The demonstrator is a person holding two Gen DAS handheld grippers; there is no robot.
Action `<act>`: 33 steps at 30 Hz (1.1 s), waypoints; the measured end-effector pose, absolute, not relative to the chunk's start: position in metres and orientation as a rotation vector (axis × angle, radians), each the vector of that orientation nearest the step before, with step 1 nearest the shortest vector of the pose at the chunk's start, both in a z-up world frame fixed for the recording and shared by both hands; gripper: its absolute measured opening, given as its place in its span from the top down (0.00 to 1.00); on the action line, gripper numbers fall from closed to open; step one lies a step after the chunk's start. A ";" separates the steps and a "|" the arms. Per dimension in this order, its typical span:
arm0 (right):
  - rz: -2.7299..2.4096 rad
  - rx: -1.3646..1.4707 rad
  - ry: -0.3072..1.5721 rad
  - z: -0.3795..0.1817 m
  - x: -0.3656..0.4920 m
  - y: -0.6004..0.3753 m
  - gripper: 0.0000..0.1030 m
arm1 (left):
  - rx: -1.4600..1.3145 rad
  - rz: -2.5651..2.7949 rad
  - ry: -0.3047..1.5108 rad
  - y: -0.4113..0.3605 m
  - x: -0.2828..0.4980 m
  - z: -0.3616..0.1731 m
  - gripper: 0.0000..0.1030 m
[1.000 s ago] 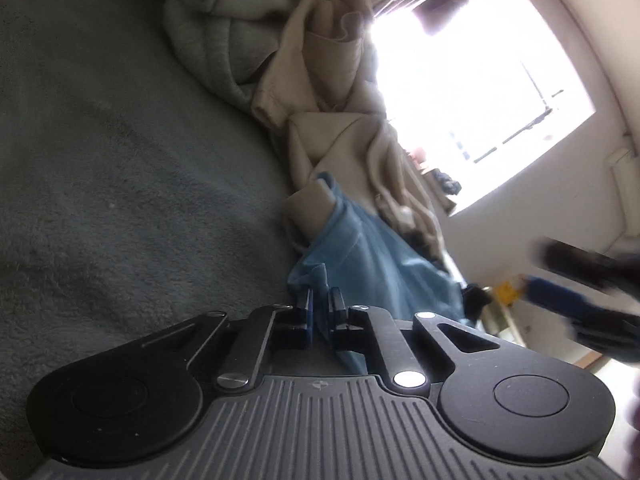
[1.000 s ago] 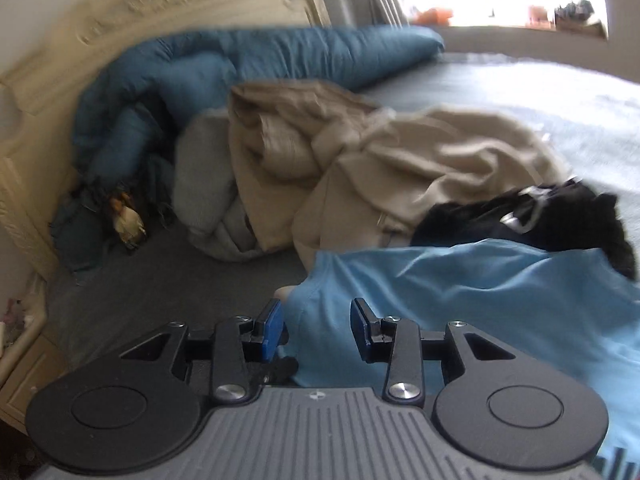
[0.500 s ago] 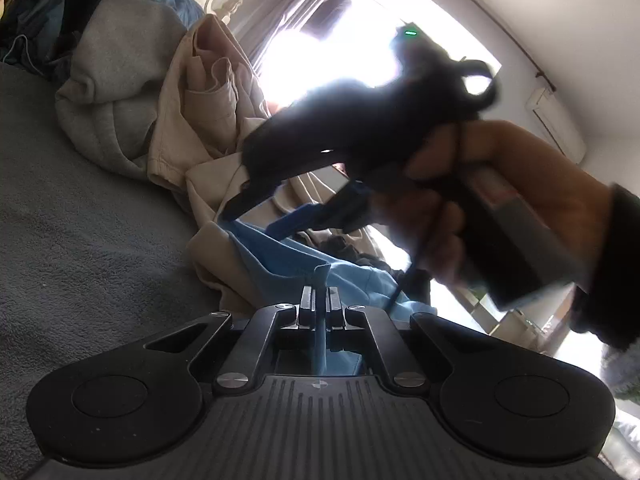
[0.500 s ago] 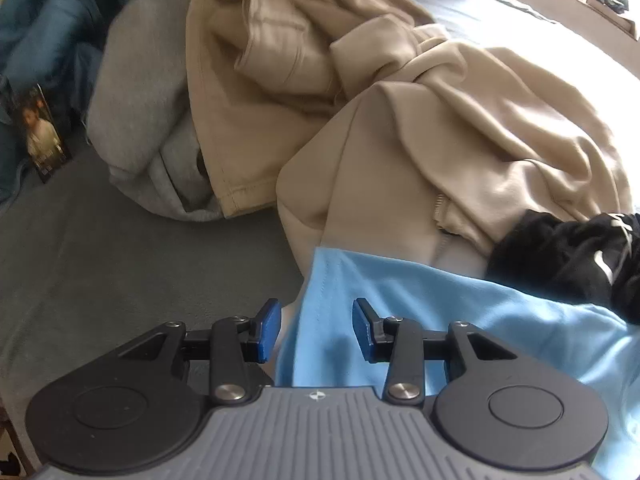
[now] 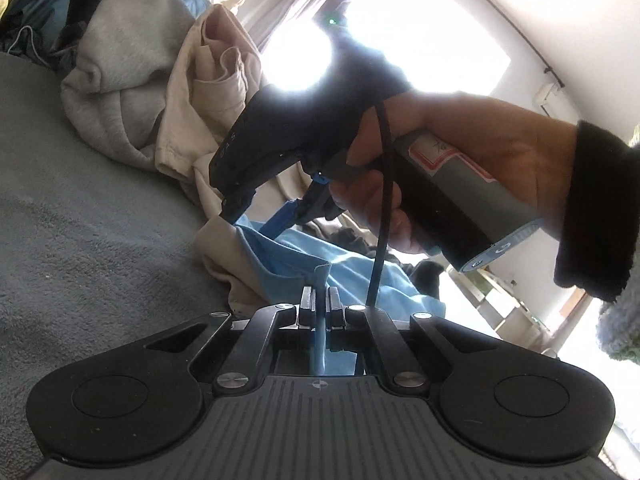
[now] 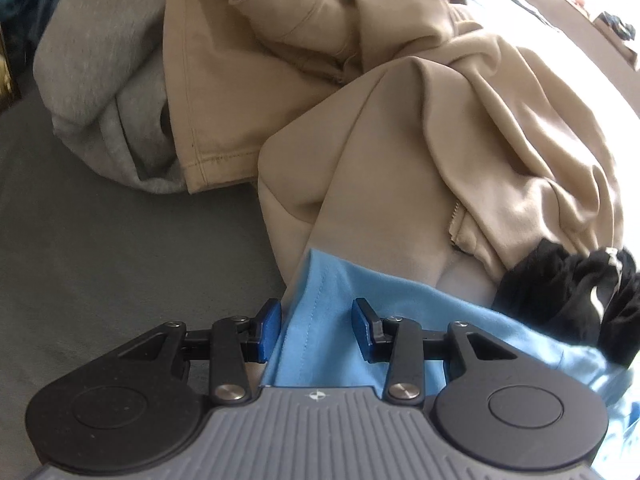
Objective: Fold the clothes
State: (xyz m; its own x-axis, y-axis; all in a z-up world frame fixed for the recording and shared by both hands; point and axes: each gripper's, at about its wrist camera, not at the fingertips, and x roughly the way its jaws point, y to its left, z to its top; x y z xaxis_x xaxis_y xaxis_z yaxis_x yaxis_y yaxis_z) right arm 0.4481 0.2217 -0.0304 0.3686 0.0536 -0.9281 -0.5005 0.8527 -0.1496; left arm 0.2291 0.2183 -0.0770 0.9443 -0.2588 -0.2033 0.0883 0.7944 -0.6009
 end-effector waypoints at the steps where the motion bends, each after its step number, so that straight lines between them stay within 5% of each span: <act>1: 0.368 -0.468 1.147 -0.032 0.448 0.224 0.63 | -0.628 -0.188 0.285 0.218 0.230 -0.078 0.98; 3: 0.369 -0.468 1.135 -0.030 0.448 0.223 0.81 | -0.628 -0.186 0.287 0.218 0.231 -0.079 0.98; 6: 0.389 -0.442 1.103 -0.021 0.445 0.215 0.94 | -0.617 -0.184 0.280 0.218 0.235 -0.080 0.98; 21: 0.469 -0.089 0.833 0.081 0.409 0.078 0.95 | -0.531 -0.292 0.195 0.198 0.226 -0.060 0.98; 33: 0.452 0.010 0.784 0.052 0.405 -0.030 0.94 | -0.316 -0.431 0.267 0.127 0.231 -0.060 0.98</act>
